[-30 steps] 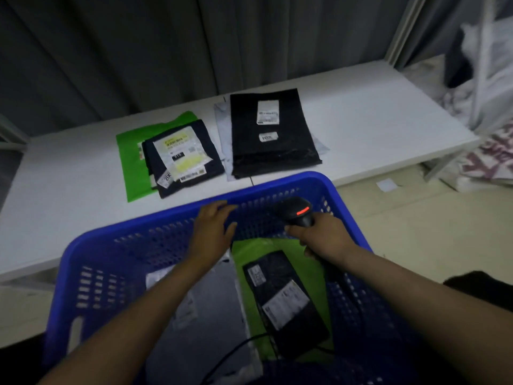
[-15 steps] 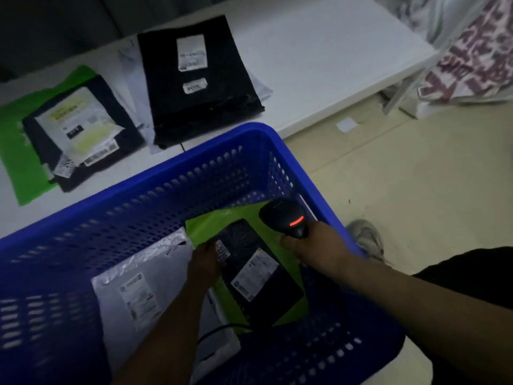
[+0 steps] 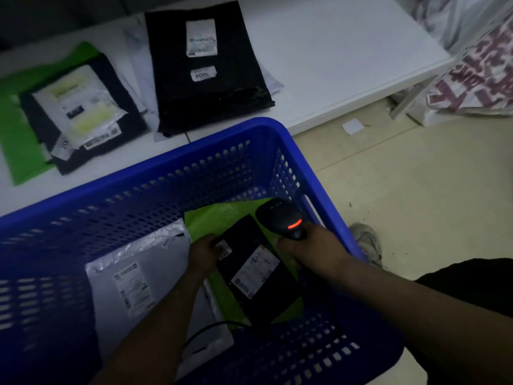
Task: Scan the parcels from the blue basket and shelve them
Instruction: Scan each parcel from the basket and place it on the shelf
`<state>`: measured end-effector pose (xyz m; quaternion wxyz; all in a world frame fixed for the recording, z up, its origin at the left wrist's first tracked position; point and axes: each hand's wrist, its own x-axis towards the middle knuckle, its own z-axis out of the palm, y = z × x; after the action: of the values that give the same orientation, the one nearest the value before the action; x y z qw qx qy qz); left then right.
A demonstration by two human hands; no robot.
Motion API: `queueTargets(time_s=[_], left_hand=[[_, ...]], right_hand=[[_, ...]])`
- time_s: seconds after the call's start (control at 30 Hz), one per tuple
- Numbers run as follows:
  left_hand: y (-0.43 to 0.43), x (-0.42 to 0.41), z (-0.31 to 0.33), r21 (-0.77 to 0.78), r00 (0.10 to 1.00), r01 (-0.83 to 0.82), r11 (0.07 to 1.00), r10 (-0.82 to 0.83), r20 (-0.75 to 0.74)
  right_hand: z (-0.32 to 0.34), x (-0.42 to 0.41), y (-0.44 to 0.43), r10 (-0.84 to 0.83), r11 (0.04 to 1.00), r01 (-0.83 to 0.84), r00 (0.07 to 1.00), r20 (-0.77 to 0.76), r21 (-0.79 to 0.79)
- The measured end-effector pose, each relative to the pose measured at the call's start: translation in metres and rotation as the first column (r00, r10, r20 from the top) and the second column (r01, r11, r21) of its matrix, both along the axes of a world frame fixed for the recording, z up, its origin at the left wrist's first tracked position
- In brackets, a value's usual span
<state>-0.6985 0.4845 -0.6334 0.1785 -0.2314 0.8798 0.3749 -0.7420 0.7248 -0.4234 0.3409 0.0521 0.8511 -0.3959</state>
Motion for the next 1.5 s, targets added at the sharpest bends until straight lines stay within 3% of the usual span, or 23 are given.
queueTargets(time_s=[0.1, 0.27, 0.5, 0.63, 0.77, 0.83, 0.9, 1.0, 1.07, 1.2, 1.27, 1.37, 1.5], left_hand=[[-0.007, 0.015, 0.049, 0.153, 0.977, -0.139, 0.978, 0.161, -0.139], [-0.027, 0.039, 0.153, 0.207, 0.924, -0.108, 0.972, 0.175, -0.341], [-0.056, 0.071, 0.304, 0.194, 0.911, 0.061, 0.979, 0.024, -0.412], [-0.063, 0.098, 0.364, 0.250, 0.886, 0.042, 0.967, 0.079, -0.457], [-0.056, 0.117, 0.392, 0.410, 0.811, -0.059, 0.910, 0.283, -0.512], [-0.050, 0.124, 0.391, 0.599, 0.741, -0.152, 0.786, 0.492, -0.458], [-0.042, 0.132, 0.379, 0.671, 0.722, -0.211, 0.711, 0.576, -0.383], [-0.025, 0.146, 0.352, 0.522, 0.808, -0.249, 0.816, 0.472, -0.353], [-0.017, 0.150, 0.339, 0.447, 0.803, -0.297, 0.844, 0.474, -0.361], [-0.031, 0.147, 0.336, 0.325, 0.716, -0.418, 0.849, 0.528, -0.457], [-0.051, 0.145, 0.339, 0.244, 0.718, -0.451, 0.858, 0.511, -0.472], [-0.084, 0.141, 0.345, 0.057, 0.775, -0.453, 0.890, 0.424, -0.469], [-0.122, 0.140, 0.356, -0.160, 0.834, -0.420, 0.893, 0.310, -0.457]], right_hand=[[0.010, -0.003, -0.009, 0.055, 0.998, -0.055, 0.998, 0.000, -0.040], [0.042, -0.008, -0.036, 0.102, 0.969, -0.109, 0.994, -0.042, -0.224], [0.119, 0.011, -0.068, 0.291, 0.805, -0.325, 0.945, -0.147, -0.497], [0.151, 0.033, -0.075, 0.399, 0.680, -0.376, 0.910, -0.114, -0.629], [0.169, 0.056, -0.080, 0.342, 0.599, -0.289, 0.936, -0.088, -0.747], [0.172, 0.064, -0.084, 0.239, 0.574, -0.175, 0.970, -0.041, -0.800], [0.173, 0.067, -0.089, 0.099, 0.512, -0.024, 0.995, 0.031, -0.859], [0.173, 0.063, -0.092, -0.055, 0.422, 0.148, 0.989, 0.138, -0.894], [0.171, 0.058, -0.089, -0.109, 0.453, 0.174, 0.984, 0.139, -0.875], [0.157, 0.053, -0.082, -0.133, 0.684, 0.067, 0.990, -0.034, -0.727], [0.154, 0.052, -0.079, -0.103, 0.763, -0.021, 0.983, -0.154, -0.646], [0.151, 0.051, -0.077, 0.061, 0.835, -0.194, 0.963, -0.264, -0.515], [0.148, 0.054, -0.080, 0.288, 0.845, -0.418, 0.881, -0.376, -0.333]])
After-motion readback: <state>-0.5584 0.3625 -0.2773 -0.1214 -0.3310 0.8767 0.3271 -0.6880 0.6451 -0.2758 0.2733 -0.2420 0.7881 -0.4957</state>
